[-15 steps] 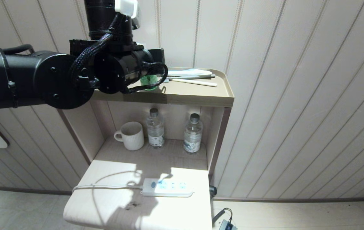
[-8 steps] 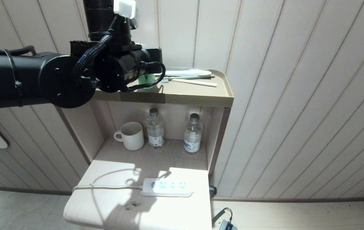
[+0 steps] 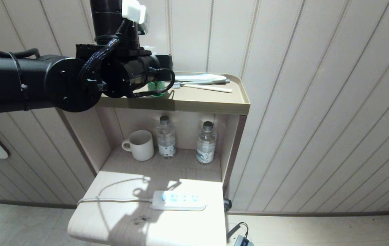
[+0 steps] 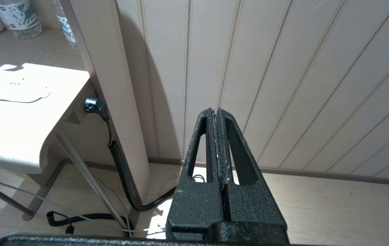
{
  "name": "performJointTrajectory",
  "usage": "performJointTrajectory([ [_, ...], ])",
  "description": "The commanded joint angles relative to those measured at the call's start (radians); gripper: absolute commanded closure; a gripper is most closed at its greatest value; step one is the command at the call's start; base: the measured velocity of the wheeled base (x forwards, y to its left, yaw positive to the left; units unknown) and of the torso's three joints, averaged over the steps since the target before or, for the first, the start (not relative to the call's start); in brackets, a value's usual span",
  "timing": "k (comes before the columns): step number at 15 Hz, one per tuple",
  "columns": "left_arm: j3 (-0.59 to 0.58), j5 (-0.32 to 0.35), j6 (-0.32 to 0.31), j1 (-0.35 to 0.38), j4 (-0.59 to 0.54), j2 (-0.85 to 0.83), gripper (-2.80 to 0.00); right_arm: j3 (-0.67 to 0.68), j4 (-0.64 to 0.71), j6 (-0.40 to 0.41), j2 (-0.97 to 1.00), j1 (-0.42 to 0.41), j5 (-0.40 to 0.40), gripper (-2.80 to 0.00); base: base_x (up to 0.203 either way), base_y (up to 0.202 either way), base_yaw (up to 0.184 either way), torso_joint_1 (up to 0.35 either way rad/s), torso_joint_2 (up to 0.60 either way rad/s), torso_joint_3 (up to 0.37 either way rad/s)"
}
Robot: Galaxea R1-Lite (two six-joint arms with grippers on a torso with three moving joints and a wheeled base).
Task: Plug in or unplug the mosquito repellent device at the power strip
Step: Insert the plug into the socket
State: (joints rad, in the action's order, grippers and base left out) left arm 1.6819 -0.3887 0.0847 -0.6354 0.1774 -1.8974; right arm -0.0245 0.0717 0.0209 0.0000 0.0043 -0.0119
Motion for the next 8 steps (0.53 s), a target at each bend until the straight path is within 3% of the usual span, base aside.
performJointTrajectory([
  [1, 0.005, -0.002, 0.002, 0.002, -0.002, -0.004, 0.0, 0.0, 0.0, 0.001, 0.0, 0.0, 0.0, 0.0, 0.0, 0.0, 0.0, 0.0, 0.0, 0.0],
  [4, 0.031, -0.001, 0.004, 0.006, -0.022, -0.029, 0.0, 0.0, 0.0, 0.001, 0.0, 0.0, 0.0, 0.0, 0.0, 0.0, 0.0, 0.0, 0.0, 0.0],
  [5, 0.033, -0.001, 0.007, 0.005, -0.031, -0.028, -2.8, 0.0, 0.0, 0.001, 0.0, 0.0, 0.0, 0.0, 0.0, 0.0, 0.0, 0.0, 0.0, 0.0],
  [8, 0.038, 0.002, 0.009, 0.005, -0.034, -0.026, -2.8, 0.0, 0.0, 0.001, 0.0, 0.0, 0.0, 0.0, 0.0, 0.0, 0.0, 0.0, 0.0, 0.0],
])
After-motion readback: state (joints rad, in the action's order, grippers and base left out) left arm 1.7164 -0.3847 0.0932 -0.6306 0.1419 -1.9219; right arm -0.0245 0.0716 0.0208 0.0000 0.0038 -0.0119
